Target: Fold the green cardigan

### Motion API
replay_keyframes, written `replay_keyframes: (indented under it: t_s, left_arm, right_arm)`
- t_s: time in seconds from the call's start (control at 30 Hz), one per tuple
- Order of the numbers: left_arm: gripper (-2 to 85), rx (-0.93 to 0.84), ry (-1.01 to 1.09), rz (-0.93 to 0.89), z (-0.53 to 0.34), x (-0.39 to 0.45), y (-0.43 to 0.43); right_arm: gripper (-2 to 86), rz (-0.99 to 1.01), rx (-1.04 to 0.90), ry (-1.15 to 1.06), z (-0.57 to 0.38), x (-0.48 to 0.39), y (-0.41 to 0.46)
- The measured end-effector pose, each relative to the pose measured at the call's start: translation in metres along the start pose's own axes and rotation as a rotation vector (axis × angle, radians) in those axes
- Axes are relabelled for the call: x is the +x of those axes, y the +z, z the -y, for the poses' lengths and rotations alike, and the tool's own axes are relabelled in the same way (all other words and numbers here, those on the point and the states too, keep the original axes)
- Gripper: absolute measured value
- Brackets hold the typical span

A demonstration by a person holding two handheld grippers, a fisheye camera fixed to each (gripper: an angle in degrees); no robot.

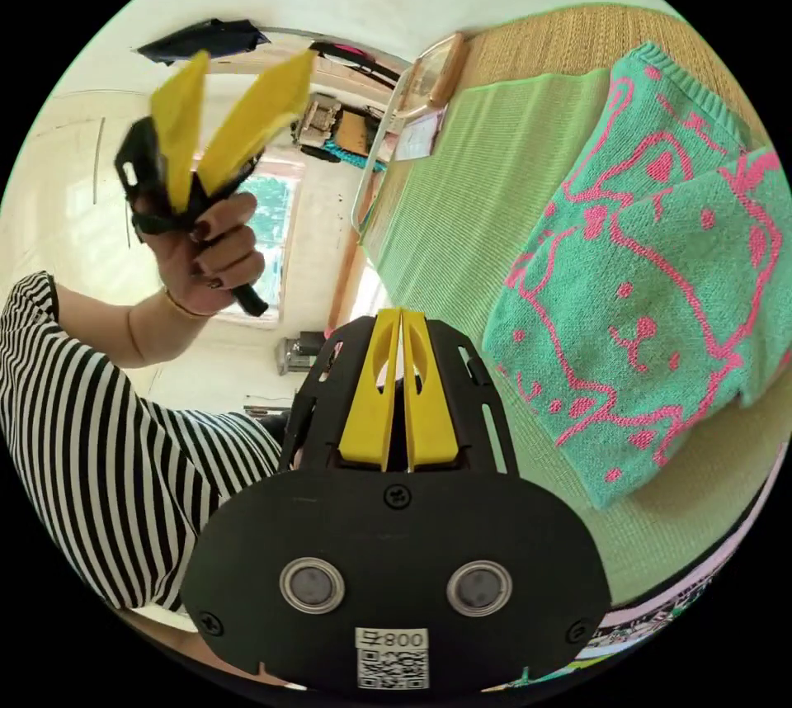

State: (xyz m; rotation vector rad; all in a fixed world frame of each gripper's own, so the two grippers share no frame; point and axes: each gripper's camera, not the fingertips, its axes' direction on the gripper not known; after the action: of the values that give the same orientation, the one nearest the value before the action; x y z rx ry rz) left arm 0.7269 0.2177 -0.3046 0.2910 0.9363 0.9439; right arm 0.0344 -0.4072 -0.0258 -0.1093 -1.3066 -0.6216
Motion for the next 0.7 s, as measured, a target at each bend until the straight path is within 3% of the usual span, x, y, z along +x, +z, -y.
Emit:
replay_keyframes:
  t_s: [0.23,0.33,0.5,0.7]
  left_arm:
    - [10.5,-0.075,-0.149,-0.108,-0.039,-0.074,0.011]
    - [10.6,-0.102,-0.134,-0.179,-0.04,-0.088,0.018]
    - [10.5,-0.096,-0.1,-0.245,-0.041,-0.099,0.011]
    - [10.3,-0.104,-0.115,-0.269,-0.054,-0.122,-0.006]
  right_arm:
    - [7.2,-0.44,0.355,0.316,-0.039,0.101,-0.113]
    - [11.7,-0.522,0.379,0.455,-0.042,0.149,-0.123]
    - [13.2,-0.428,0.303,0.544,-0.032,0.209,-0.082]
    - [6.3,-0.233,0.34,0.557,-0.039,0.22,-0.035]
